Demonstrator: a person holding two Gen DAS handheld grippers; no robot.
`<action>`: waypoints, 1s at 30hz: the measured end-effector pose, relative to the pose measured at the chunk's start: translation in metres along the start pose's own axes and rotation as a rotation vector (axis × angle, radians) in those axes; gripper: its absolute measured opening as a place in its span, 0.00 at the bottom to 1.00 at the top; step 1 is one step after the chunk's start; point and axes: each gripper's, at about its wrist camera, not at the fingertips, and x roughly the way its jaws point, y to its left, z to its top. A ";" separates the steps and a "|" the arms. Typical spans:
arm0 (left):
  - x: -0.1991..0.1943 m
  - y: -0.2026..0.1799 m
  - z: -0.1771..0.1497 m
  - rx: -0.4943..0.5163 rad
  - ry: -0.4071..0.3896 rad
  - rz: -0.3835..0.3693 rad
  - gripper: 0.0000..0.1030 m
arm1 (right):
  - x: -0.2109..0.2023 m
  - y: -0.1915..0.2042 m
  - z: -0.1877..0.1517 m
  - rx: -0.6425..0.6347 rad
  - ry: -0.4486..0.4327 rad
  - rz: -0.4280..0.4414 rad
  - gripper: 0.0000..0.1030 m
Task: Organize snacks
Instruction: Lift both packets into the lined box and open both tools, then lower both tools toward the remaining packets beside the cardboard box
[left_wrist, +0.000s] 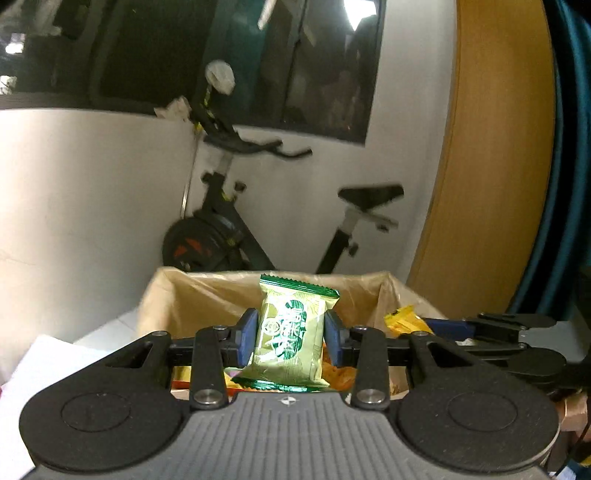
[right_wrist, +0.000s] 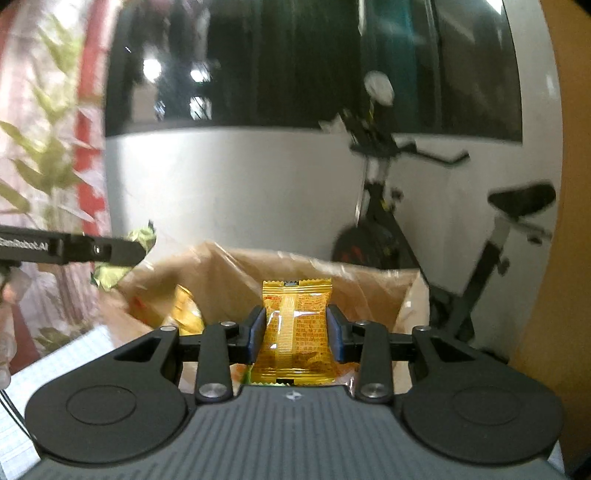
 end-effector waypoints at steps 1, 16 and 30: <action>0.008 0.000 -0.002 0.001 0.020 0.000 0.44 | 0.006 -0.001 -0.001 0.006 0.020 -0.009 0.38; -0.050 0.024 -0.040 -0.027 0.030 -0.046 0.59 | -0.072 -0.008 -0.047 0.018 -0.129 0.058 0.52; -0.048 0.039 -0.116 -0.214 0.176 0.048 0.60 | -0.088 0.001 -0.126 0.035 -0.013 0.095 0.56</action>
